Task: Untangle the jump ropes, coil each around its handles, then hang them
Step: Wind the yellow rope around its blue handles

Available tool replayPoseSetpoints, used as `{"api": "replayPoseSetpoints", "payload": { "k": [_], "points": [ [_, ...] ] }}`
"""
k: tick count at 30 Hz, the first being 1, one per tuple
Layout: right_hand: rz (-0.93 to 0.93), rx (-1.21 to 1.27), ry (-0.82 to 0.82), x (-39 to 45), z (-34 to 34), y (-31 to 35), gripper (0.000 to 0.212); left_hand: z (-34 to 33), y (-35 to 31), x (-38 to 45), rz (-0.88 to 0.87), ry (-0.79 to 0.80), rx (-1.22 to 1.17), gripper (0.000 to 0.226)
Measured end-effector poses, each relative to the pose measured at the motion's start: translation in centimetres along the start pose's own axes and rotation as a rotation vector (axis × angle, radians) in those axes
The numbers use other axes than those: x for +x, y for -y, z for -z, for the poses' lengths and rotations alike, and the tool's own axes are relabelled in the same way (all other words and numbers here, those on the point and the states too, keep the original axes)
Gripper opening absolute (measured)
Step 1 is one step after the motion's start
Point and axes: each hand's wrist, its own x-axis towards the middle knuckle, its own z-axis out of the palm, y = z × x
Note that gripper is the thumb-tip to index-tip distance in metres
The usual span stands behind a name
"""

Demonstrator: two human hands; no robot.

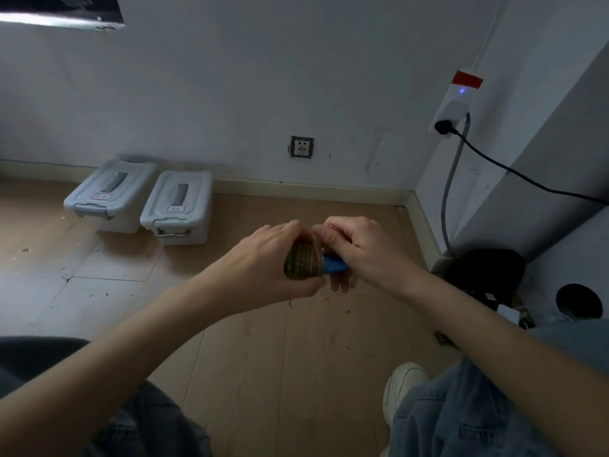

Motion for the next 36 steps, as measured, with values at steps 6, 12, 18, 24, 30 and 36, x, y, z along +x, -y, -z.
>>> {"api": "replayPoseSetpoints", "payload": {
  "k": [6, 12, 18, 24, 30, 36],
  "points": [
    [-0.256, 0.348, 0.103, 0.6, 3.7, -0.3, 0.035, 1.6, 0.1, -0.2, 0.111, 0.088, -0.608, 0.019],
    [-0.326, 0.695, -0.056, 0.6, 4.7, -0.8, 0.017, 1.8, 0.1, 0.4, 0.390, -0.037, -1.174, 0.029],
    [-0.324, 0.779, -0.250, 0.7, 4.4, -0.4, 0.017, 1.3, 0.9, 0.3, 0.611, -0.025, -1.340, 0.038],
    [-0.300, 0.955, -0.271, 0.8, 4.3, -0.3, 0.022, 1.2, 1.4, 0.4, 0.703, 0.020, -1.374, 0.036],
    [-0.283, 1.177, -0.253, 1.1, 3.7, -0.6, 0.019, 0.4, 1.3, 0.5, 0.737, 0.099, -1.190, 0.036],
    [-0.251, 0.098, -0.319, 1.1, 4.1, -1.3, 0.005, -0.3, 1.8, 0.4, 0.690, 0.106, -0.901, 0.016]
  ]
}}
